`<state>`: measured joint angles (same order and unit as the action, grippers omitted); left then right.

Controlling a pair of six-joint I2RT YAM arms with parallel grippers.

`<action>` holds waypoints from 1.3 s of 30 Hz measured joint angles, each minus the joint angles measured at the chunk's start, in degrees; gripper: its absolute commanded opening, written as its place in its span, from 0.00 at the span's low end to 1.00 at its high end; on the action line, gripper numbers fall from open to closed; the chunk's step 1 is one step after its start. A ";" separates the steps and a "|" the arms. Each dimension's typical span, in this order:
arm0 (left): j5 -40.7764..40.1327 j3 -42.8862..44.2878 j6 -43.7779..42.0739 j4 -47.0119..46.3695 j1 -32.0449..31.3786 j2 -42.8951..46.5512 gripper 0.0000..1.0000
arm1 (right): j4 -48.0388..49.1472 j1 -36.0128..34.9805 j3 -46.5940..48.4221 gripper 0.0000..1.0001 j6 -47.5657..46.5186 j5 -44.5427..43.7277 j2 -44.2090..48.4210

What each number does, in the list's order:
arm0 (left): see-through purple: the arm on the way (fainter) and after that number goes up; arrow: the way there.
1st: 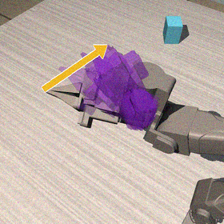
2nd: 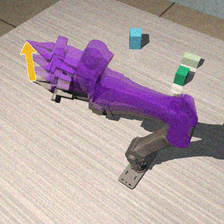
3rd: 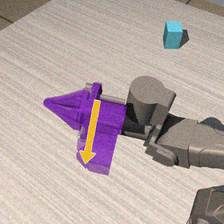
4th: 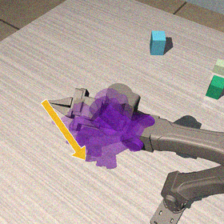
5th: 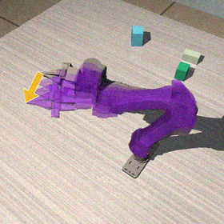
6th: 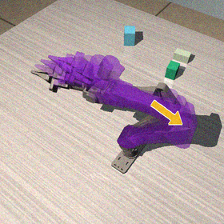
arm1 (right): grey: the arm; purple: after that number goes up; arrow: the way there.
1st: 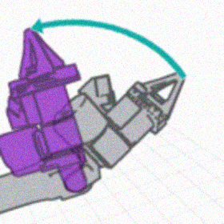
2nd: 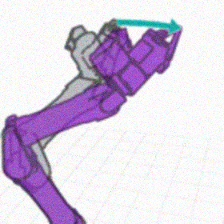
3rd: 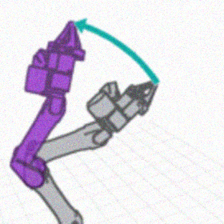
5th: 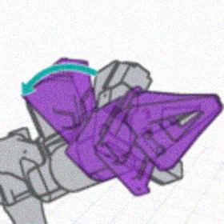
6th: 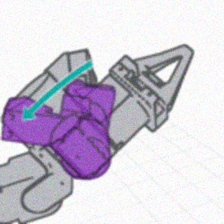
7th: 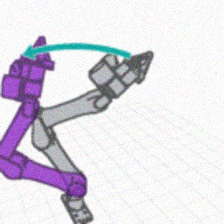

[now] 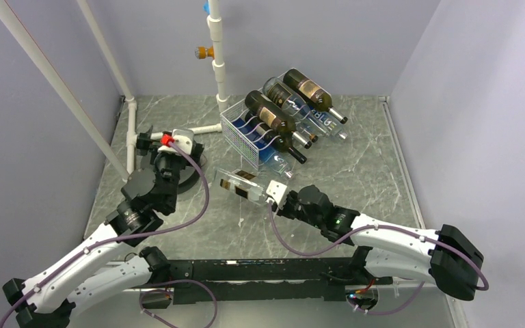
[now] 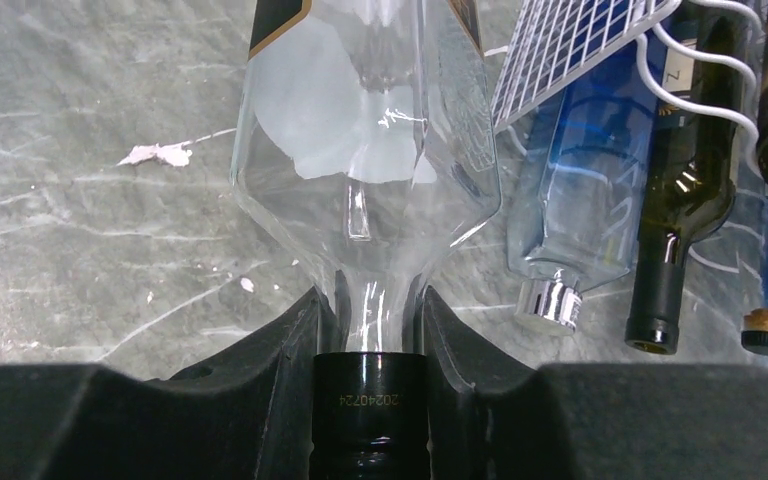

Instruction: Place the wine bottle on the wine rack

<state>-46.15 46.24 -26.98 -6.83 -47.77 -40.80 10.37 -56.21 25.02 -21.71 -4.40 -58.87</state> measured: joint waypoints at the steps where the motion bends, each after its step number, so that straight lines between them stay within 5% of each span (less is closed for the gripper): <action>1: -0.48 -0.09 -0.98 -1.03 0.20 0.11 0.98 | -0.02 0.00 0.17 0.00 0.11 -0.11 0.00; 11: -3.48 -2.43 -7.96 -7.98 1.27 0.48 0.98 | -1.31 1.99 11.13 0.00 -0.22 -1.09 -3.30; 21: -4.39 -4.90 -10.58 -11.02 1.57 3.80 0.98 | 0.85 11.89 21.79 0.00 0.81 -1.03 -10.93; 39: -4.52 -5.79 -13.16 -12.81 1.81 1.33 0.97 | 9.77 18.64 24.09 0.00 3.58 2.38 -23.71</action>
<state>-50.68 40.45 -40.14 -19.64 -45.95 -39.46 20.14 -37.56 49.10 -18.13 -2.02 -82.59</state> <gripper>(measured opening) 0.975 0.356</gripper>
